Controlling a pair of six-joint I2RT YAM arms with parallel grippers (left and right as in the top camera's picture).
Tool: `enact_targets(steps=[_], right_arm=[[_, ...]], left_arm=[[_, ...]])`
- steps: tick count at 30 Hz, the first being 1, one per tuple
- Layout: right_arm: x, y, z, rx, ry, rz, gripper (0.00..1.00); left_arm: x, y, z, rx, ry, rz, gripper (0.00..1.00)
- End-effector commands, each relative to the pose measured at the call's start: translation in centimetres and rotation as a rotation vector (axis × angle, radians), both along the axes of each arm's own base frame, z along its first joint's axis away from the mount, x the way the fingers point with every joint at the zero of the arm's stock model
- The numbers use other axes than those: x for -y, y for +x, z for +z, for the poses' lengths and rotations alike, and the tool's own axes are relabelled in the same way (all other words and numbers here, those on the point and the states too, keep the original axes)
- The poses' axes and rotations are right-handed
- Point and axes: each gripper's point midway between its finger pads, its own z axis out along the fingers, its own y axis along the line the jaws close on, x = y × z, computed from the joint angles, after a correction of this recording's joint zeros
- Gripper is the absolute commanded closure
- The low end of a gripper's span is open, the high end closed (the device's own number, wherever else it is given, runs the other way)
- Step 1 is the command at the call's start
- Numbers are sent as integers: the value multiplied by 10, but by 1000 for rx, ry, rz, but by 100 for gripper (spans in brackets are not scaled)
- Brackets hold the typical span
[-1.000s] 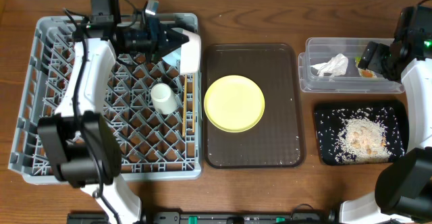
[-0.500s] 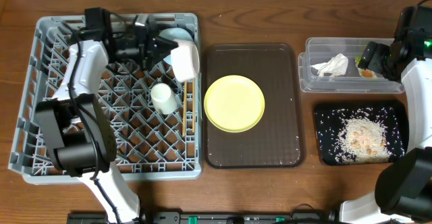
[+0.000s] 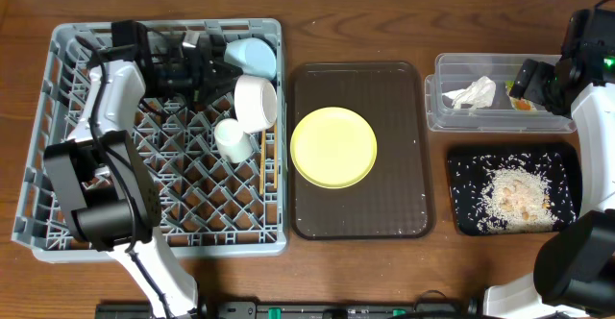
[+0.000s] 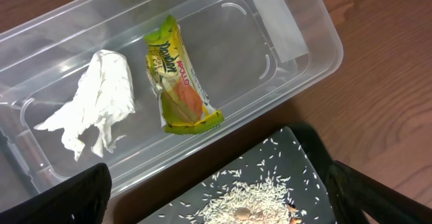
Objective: Sort waste into correct bins and load items into the dishwasher rack
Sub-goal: 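Place the pink bowl in the rack beside the blue bowl and release, then move the left gripper to the yellow plate and grasp its edge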
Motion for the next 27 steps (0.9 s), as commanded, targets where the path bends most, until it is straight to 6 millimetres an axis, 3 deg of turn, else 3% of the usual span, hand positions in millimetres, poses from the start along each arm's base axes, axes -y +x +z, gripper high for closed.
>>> enact_targets(steps=[1, 4, 8, 12, 16, 19, 22, 27], right_arm=[[5, 0, 14, 29, -24, -3, 1], [5, 0, 14, 29, -24, -3, 1], [5, 0, 14, 28, -24, -2, 1], [5, 0, 14, 29, -24, -2, 1], [5, 0, 14, 29, -24, -2, 1], [5, 0, 14, 29, -24, -3, 1], [5, 0, 14, 28, -24, -2, 1], [5, 0, 14, 29, -24, -3, 1]], left_arm=[[-26, 4, -5, 11, 28, 51, 56], [-47, 8, 1, 39, 95, 99, 48], [-75, 14, 25, 118, 259, 169, 42], [-77, 7, 58, 227, 440, 184, 41], [-47, -5, 89, 347, 610, 125, 43], [-16, -15, 97, 395, 715, 61, 43], [24, -26, 92, 412, 781, -31, 43], [89, -48, 62, 426, 894, -206, 43]])
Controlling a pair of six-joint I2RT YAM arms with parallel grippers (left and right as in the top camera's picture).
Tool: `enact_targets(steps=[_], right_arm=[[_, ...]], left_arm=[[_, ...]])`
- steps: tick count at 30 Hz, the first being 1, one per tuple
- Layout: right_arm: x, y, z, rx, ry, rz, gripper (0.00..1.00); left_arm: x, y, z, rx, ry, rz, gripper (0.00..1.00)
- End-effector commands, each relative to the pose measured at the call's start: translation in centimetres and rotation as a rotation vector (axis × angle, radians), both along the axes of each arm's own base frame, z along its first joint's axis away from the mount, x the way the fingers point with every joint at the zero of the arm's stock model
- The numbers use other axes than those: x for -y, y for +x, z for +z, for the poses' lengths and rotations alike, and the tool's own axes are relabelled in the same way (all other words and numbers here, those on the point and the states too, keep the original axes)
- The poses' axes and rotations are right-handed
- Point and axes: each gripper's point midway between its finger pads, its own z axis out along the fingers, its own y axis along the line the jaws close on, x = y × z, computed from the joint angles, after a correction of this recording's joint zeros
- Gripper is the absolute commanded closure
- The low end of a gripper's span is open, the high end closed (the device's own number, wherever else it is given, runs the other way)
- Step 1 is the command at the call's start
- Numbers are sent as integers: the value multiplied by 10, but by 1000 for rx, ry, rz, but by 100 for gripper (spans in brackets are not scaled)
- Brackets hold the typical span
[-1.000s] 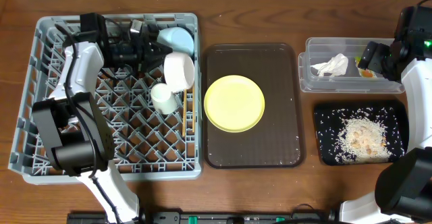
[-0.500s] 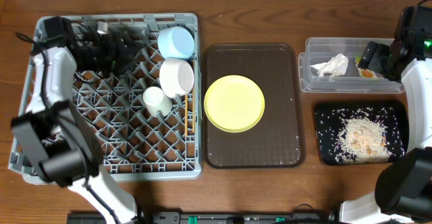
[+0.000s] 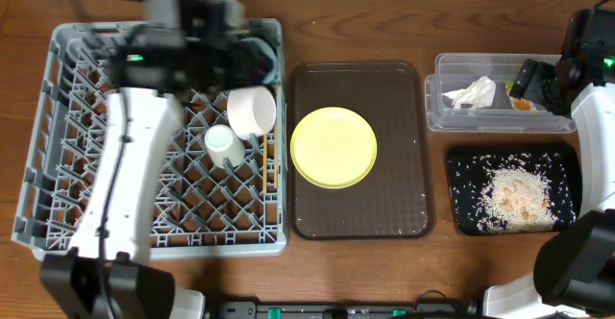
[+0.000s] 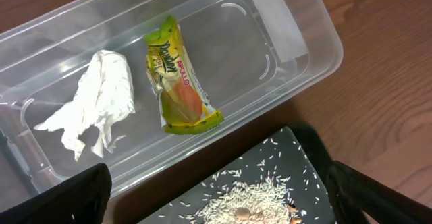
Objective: Sort waste into correct bins and load items into the dishwasher rack
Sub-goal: 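Move the left gripper to the yellow plate and grasp its edge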
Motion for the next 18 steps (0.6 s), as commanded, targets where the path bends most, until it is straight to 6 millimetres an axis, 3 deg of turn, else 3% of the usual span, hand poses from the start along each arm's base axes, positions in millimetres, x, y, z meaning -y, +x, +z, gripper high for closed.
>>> enact_targets(steps=[1, 7, 13, 18], right_arm=[[5, 0, 14, 29, -24, -2, 1], [5, 0, 14, 29, -24, -3, 1], [5, 0, 14, 29, -24, -3, 1], [5, 0, 14, 28, -24, -2, 1]], left_arm=[[19, -8, -36, -16, 198, -38, 43], [85, -32, -72, -22, 322, -197, 44], [155, -45, -108, 7, 320, -342, 54], [194, -50, -146, 11, 325, -413, 61]])
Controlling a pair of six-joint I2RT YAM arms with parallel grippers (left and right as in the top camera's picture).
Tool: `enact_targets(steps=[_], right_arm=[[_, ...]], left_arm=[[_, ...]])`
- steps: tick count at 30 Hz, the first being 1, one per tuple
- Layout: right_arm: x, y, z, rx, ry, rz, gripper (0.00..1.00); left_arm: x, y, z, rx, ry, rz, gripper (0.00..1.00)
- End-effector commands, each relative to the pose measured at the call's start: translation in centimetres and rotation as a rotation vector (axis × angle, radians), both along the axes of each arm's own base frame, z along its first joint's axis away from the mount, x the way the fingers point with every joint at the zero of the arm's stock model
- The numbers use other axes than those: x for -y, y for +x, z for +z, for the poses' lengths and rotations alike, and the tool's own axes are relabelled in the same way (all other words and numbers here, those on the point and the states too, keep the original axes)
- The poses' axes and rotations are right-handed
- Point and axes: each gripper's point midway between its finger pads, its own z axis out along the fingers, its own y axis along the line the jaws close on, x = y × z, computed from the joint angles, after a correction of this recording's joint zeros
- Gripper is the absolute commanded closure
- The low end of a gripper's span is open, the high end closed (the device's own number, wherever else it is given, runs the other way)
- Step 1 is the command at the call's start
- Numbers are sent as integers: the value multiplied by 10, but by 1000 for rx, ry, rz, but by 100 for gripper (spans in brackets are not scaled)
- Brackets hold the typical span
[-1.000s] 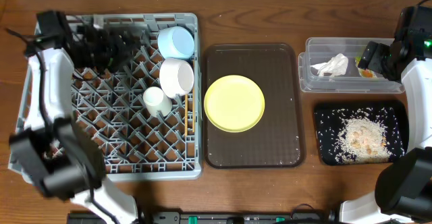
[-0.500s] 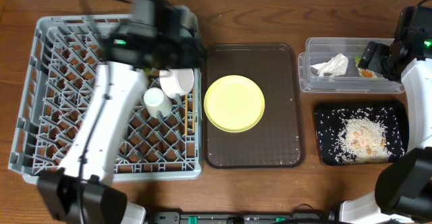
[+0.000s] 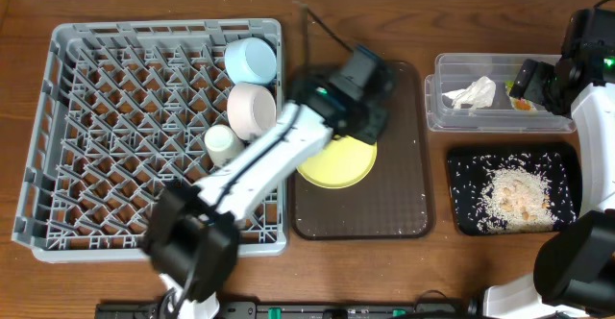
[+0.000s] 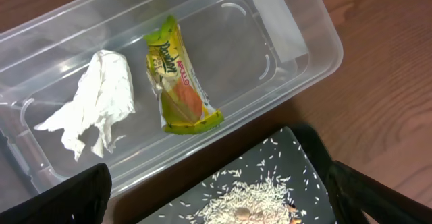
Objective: Sort waste into correct bins and load items into the dishwasher rack
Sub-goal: 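Move the left gripper to the yellow plate and grasp its edge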
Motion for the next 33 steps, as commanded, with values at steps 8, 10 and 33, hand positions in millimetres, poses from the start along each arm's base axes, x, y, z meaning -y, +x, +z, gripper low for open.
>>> enact_targets(steps=[8, 10, 33], right_arm=[[5, 0, 14, 29, -25, -3, 1], [5, 0, 15, 29, -25, -2, 1], [5, 0, 15, 29, -25, -3, 1]], left_arm=[[17, -20, -86, -103, 130, -60, 67], [15, -22, -98, -122, 148, -60, 68], [8, -24, -118, -144, 201, -53, 79]])
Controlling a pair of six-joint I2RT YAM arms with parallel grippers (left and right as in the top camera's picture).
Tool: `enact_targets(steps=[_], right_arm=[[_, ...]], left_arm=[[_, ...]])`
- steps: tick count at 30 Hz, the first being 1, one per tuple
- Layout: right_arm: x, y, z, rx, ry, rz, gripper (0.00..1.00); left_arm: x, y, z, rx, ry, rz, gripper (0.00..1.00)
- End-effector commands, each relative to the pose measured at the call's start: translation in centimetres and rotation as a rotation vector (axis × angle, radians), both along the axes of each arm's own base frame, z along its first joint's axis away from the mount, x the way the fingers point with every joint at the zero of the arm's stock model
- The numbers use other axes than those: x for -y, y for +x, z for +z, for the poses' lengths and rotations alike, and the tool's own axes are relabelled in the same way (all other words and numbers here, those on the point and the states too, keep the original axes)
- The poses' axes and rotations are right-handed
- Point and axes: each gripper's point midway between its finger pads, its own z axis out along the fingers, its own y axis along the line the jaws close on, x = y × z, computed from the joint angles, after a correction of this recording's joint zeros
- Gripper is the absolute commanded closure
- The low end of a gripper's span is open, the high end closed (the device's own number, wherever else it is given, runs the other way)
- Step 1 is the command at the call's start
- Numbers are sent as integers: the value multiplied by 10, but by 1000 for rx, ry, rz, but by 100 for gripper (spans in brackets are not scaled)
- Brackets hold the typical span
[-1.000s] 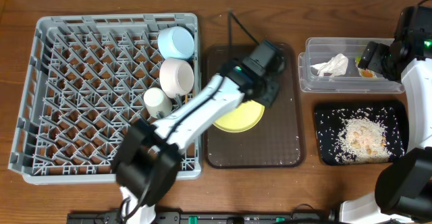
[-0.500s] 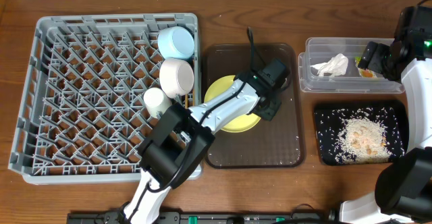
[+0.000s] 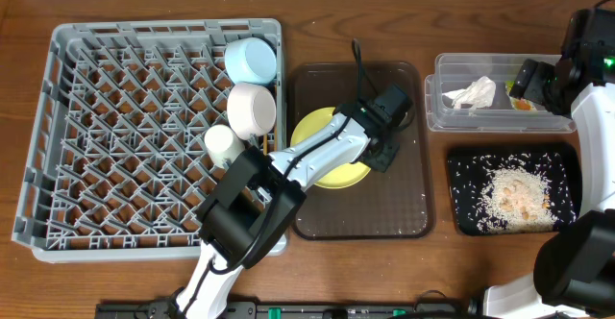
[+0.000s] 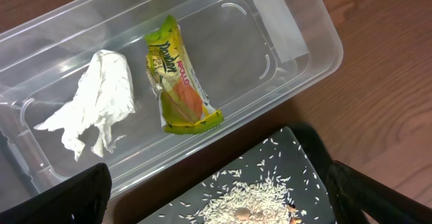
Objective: Sort waste into correct bins and load items into the dishwasher rack
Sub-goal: 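Move the left gripper to the yellow plate and grasp its edge, then lift the yellow plate and stand it upright in the rack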
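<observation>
A yellow plate (image 3: 322, 136) lies on the brown tray (image 3: 404, 204). My left gripper (image 3: 382, 141) is down at the plate's right edge; from overhead its jaws cannot be read. The grey dishwasher rack (image 3: 115, 136) holds a blue bowl (image 3: 252, 60), a white bowl (image 3: 255, 108) and a small white cup (image 3: 223, 144) along its right side. My right gripper (image 4: 216, 207) hangs open and empty over the clear bin (image 4: 283, 42), which holds a crumpled tissue (image 4: 94, 102) and a yellow-green wrapper (image 4: 177, 79).
A black tray (image 3: 461, 165) with spilled rice (image 3: 514, 192) sits in front of the clear bin (image 3: 452, 117) at the right. The left arm stretches from the front edge across the rack's right corner to the brown tray.
The left gripper has shifted from the tray's far part to the plate's right edge. The right arm and the bin's contents are unchanged.
At first the left gripper was in the rack's far part beside the blue bowl. Then it was above the rack's far edge, later over the brown tray, and now it is at the yellow plate. The right gripper stayed open over the clear bin.
</observation>
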Motion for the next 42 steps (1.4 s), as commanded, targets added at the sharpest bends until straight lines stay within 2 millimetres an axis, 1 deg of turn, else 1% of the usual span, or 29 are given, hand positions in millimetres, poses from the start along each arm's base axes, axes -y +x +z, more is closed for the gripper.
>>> enact_targets(steps=[1, 8, 12, 14, 15, 18, 20, 22, 24, 25, 26, 27, 29, 30, 32, 35, 37, 38, 40, 42], right_arm=[[5, 0, 14, 29, -24, -2, 1], [5, 0, 14, 29, -25, -2, 1], [5, 0, 14, 29, -24, -2, 1], [5, 0, 14, 29, -24, -2, 1], [5, 0, 14, 29, -25, -2, 1], [5, 0, 14, 29, -24, -2, 1], [5, 0, 14, 29, -24, -2, 1], [5, 0, 14, 29, -25, -2, 1], [5, 0, 14, 29, -24, -2, 1], [5, 0, 14, 29, -24, -2, 1], [5, 0, 14, 29, -24, -2, 1], [5, 0, 14, 29, -24, -2, 1], [5, 0, 14, 29, -24, -2, 1], [5, 0, 14, 29, -24, -2, 1], [5, 0, 14, 29, -24, -2, 1], [5, 0, 14, 29, -24, -2, 1], [5, 0, 14, 29, -24, -2, 1], [5, 0, 14, 29, -24, -2, 1], [5, 0, 14, 29, -24, -2, 1], [5, 0, 14, 29, -24, -2, 1]], left_arm=[[-5, -3, -10, -9, 29, -3, 79], [-12, -9, -19, -28, 48, -4, 79], [-12, -9, -19, -29, 49, -4, 79], [-12, -9, -19, -29, 49, -4, 94], [-12, -9, -19, -30, 49, -3, 94], [-11, -8, -9, -21, 35, -3, 94], [-8, -5, 9, 5, 4, -2, 94], [-6, 1, 36, 47, -37, 4, 94], [-5, 11, 76, 114, -101, 18, 94], [-8, 17, 99, 151, -137, 31, 94], [-11, 20, 117, 178, -164, 41, 94], [-19, 26, 145, 219, -210, 60, 94], [-34, 30, 186, 257, -298, 92, 94], [-46, 32, 209, 265, -356, 133, 94], [-72, 34, 246, 251, -467, 227, 94], [-118, 29, 284, 150, -628, 360, 94], [-145, 23, 296, 58, -710, 433, 94], [-162, 19, 298, -1, -744, 481, 94], [-191, 12, 294, -106, -777, 577, 94], [-216, 6, 284, -208, -795, 676, 94]])
